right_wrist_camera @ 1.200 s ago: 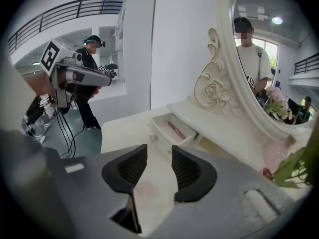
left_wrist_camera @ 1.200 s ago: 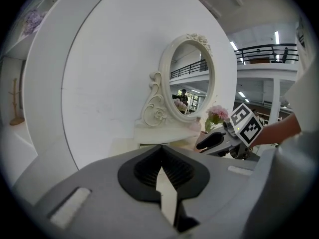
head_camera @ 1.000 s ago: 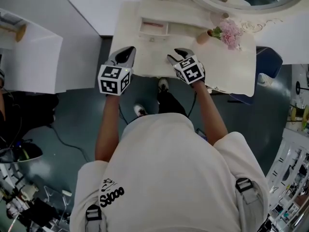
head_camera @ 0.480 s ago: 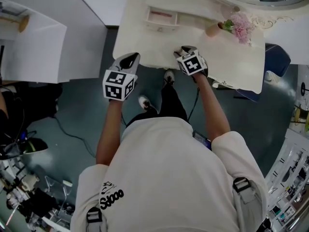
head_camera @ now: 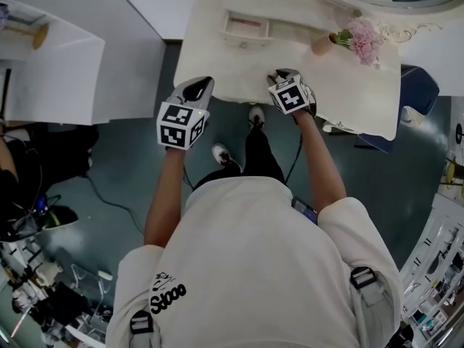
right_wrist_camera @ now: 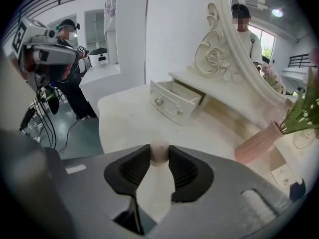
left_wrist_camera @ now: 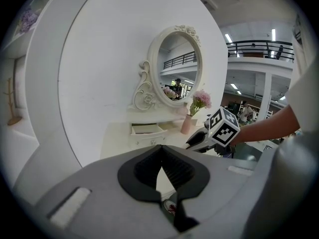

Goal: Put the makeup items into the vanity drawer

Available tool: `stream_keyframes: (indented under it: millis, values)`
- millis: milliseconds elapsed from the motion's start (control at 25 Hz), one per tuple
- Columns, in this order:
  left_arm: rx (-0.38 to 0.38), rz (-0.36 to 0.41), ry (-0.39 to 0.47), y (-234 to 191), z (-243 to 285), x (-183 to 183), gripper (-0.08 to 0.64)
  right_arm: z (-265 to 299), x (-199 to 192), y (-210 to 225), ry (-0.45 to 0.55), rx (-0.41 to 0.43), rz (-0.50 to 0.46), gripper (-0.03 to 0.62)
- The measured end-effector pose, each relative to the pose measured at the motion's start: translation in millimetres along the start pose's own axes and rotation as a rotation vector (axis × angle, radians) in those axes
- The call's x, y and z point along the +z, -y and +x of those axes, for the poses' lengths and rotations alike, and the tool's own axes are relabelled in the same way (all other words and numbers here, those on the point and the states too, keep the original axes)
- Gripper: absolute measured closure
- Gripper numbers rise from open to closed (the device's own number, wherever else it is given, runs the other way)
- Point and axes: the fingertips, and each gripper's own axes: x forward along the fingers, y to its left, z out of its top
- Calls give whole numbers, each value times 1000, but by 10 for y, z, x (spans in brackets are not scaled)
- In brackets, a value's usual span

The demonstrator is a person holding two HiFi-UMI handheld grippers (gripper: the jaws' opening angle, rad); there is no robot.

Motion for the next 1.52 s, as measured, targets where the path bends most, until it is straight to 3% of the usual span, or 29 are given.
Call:
stream_keyframes:
  millis: [320,720,1120,1520]
  values:
    - [24,2,35,-84,192,310,543,-294,476,102,115,17,-23,474]
    - [90,-10,61,-292,595,754,543,-217,1105,310,196,113,-98,474]
    - [231,-80,39,-649,722,790,543,327,1513,446,164,231,-198,469]
    - [332,-175,13,-810,744,580,543,853,1498,461,67,288,-248,446]
